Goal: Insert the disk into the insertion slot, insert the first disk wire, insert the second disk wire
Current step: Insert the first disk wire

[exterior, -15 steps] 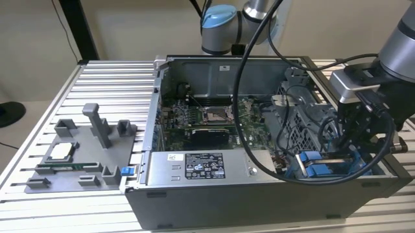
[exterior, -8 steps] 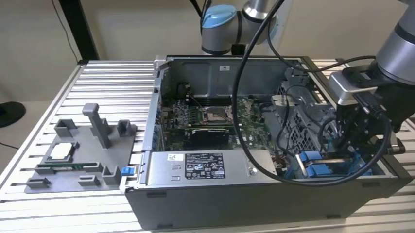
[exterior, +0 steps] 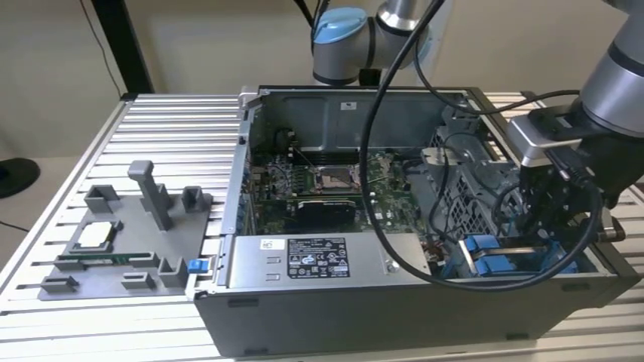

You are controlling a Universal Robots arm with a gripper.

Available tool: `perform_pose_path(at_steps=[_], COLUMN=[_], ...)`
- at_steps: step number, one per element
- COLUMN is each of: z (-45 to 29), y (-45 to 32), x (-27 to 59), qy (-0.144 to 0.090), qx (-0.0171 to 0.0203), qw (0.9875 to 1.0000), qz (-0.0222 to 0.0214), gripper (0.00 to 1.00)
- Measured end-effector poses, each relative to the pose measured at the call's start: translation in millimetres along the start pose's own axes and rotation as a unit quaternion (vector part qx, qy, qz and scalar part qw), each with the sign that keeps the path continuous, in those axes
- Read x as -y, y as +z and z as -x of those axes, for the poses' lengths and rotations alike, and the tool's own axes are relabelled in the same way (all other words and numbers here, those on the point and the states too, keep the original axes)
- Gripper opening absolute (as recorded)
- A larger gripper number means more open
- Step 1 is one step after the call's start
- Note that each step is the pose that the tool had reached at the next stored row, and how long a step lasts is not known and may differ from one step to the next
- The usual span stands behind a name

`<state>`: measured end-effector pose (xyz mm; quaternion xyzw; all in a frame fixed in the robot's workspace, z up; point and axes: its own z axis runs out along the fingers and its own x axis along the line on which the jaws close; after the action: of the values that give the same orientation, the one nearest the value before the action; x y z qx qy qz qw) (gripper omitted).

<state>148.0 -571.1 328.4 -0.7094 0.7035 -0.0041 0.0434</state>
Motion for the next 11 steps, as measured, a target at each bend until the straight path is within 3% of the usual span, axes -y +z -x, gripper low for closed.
perform_pose_path(at_steps=[2, 7, 11], z=[0.2, 1.6, 3.7], y=[-3.2, -20.2, -28.6], x=[0.2, 1.4, 1.9], qy=[0.000, 0.000, 0.000], qx=[-0.0009, -0.0041, -0.0045], qw=[1.0000, 1.0000, 1.0000], qz=[0.0001, 0.0002, 0.0002], gripper=[1.00, 1.00, 1.00])
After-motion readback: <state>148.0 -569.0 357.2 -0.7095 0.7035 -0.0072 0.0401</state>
